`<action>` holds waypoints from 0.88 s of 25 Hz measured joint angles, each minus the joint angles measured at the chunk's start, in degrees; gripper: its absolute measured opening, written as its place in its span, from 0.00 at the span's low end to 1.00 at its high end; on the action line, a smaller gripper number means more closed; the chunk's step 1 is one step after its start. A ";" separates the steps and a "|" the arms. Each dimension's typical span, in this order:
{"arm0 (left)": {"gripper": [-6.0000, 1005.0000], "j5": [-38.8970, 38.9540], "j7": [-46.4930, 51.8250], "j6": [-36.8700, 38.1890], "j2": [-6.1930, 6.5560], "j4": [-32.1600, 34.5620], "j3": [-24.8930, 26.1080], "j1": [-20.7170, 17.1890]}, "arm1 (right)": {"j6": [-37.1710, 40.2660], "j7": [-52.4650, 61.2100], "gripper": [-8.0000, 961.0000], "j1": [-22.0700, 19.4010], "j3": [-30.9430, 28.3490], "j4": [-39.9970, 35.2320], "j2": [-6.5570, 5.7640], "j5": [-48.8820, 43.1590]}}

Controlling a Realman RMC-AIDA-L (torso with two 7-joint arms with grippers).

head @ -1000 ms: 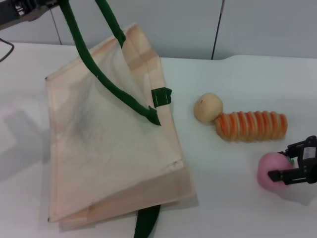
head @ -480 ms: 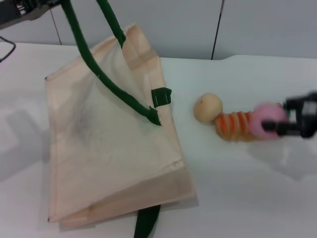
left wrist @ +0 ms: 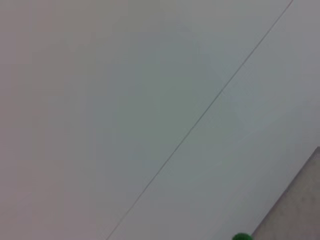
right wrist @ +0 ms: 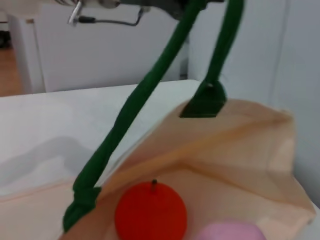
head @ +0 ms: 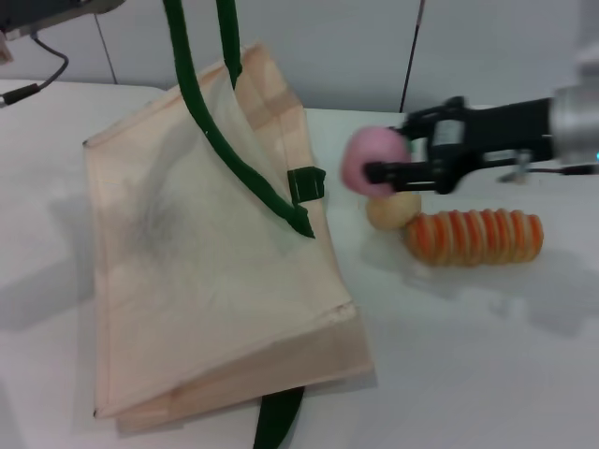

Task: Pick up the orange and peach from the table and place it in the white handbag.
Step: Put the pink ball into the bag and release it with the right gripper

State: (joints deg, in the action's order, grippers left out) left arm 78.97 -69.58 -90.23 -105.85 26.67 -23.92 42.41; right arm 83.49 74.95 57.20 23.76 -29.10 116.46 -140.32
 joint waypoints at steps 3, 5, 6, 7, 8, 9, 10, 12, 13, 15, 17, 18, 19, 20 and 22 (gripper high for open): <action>0.20 -0.02 -0.01 -0.25 -0.07 -0.02 0.01 0.39 | -4.10 -1.98 0.53 2.29 1.05 5.37 -0.05 0.08; 0.20 -0.02 -0.02 -0.18 -0.13 -0.03 0.02 0.50 | -5.55 -3.25 0.53 3.51 1.18 8.11 -0.05 0.02; 0.20 -0.08 -0.04 -0.03 -0.20 -0.04 0.00 0.60 | -5.98 -3.75 0.53 4.11 1.32 9.16 -0.05 -0.04; 0.20 -0.16 -0.07 0.11 -0.25 -0.04 -0.03 0.71 | -6.41 -4.21 0.53 4.74 1.69 10.55 -0.03 -0.09; 0.20 -0.29 -0.13 0.21 -0.34 -0.04 -0.09 0.85 | -6.67 -4.69 0.53 5.42 2.23 11.97 0.01 -0.11; 0.20 -0.34 -0.18 0.25 -0.36 -0.04 -0.11 0.94 | -6.81 -5.13 0.53 6.04 3.04 13.58 0.08 -0.15; 0.20 -0.35 -0.28 0.32 -0.42 -0.04 -0.13 0.98 | -7.02 -5.55 0.53 6.56 3.77 14.97 0.08 -0.14; 0.21 -0.35 -0.47 0.59 -0.62 -0.04 -0.15 1.05 | -7.80 -6.42 0.53 7.49 5.79 17.88 0.14 -0.16; 0.21 -0.28 -0.59 0.81 -0.76 -0.04 -0.16 1.05 | -8.32 -6.64 0.53 7.89 6.86 18.99 0.14 -0.16; 0.21 -0.06 -0.77 1.13 -0.90 -0.04 -0.11 1.04 | -9.18 -6.79 0.53 8.67 8.49 20.40 0.22 -0.16; 0.21 0.09 -0.92 1.25 -1.00 -0.04 0.10 0.87 | -9.75 -6.97 0.53 9.57 9.46 21.20 0.34 -0.15; 0.21 0.10 -0.95 1.24 -1.00 -0.04 0.19 0.82 | -9.93 -7.72 0.53 10.77 9.66 21.95 0.40 -0.15; 0.21 0.11 -0.97 1.21 -0.99 -0.04 0.27 0.79 | -9.95 -8.15 0.53 11.54 9.82 22.36 0.41 -0.15; 0.21 0.14 -0.97 1.18 -0.97 -0.04 0.33 0.77 | -9.99 -8.45 0.53 12.40 10.16 22.69 0.42 -0.16; 0.21 0.18 -0.93 1.13 -0.89 -0.04 0.32 0.82 | -10.03 -8.57 0.53 13.02 10.47 22.91 0.44 -0.17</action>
State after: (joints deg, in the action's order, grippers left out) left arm 79.15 -70.51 -89.11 -106.74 26.63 -23.61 43.23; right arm 73.46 66.38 70.22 34.24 -6.20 116.90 -140.49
